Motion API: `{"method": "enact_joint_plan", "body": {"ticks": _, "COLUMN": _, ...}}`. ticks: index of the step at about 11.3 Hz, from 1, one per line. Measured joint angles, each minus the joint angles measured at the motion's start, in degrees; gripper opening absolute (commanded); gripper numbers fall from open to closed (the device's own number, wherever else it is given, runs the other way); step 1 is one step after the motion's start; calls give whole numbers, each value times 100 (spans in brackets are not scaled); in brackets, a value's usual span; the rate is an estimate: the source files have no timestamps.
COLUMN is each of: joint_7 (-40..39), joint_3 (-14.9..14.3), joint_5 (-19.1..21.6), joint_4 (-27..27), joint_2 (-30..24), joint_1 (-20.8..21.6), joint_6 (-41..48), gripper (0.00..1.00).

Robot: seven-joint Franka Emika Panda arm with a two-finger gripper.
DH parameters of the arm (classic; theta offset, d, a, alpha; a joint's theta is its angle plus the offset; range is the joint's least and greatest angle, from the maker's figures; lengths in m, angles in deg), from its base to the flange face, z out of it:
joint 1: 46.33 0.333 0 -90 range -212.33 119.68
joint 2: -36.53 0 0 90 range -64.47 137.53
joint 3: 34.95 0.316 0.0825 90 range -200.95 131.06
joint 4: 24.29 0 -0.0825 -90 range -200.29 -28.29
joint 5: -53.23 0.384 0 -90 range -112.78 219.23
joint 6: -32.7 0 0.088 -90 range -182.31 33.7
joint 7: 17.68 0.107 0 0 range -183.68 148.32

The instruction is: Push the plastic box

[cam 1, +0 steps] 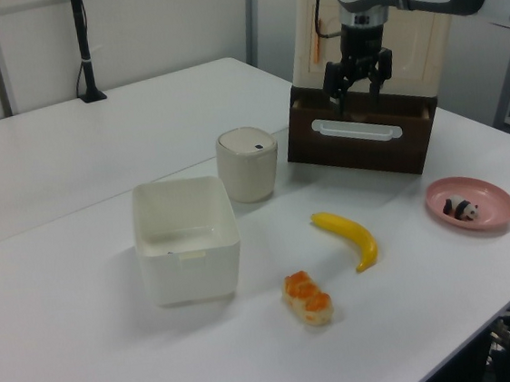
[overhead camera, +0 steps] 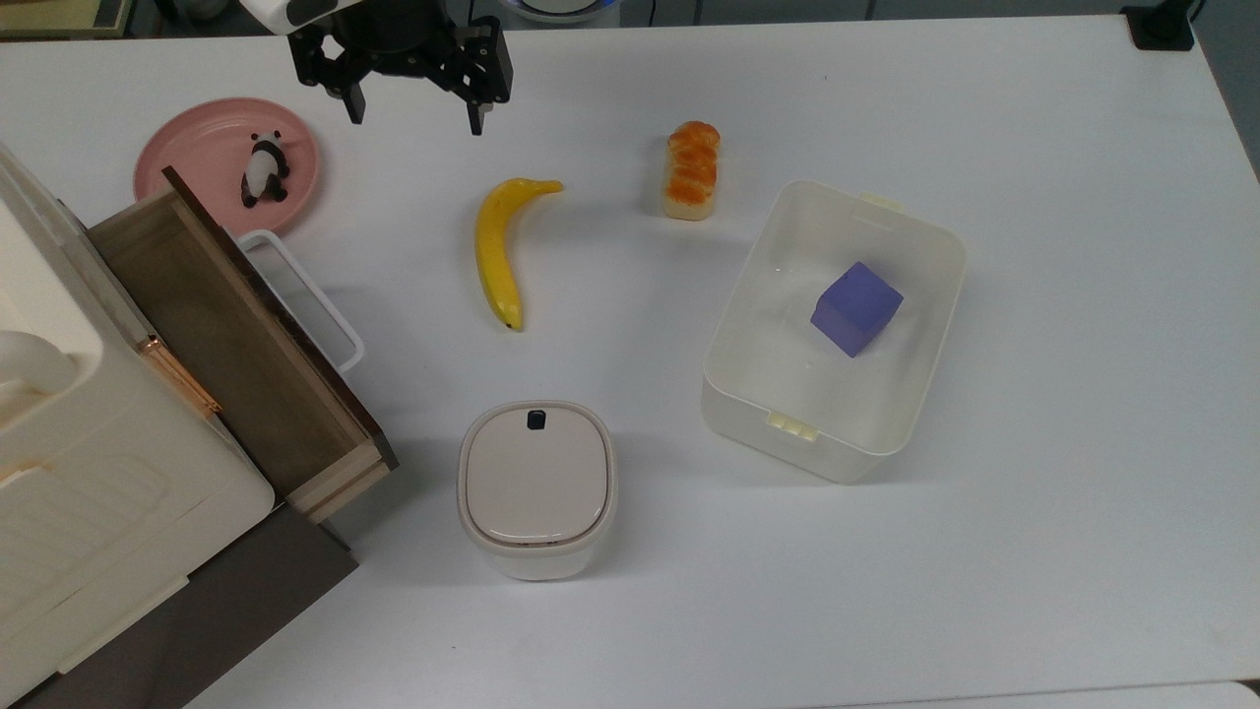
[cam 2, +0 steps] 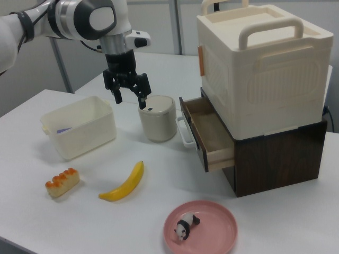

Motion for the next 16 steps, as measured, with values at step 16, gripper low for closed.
{"method": "enact_joint_plan", "body": {"ticks": 16, "joint_7": -3938, "joint_3": 156, "joint_5": 560, "joint_4": -89, "joint_2": 868, "joint_1": 1549, "joint_6": -830, "gripper": 100}}
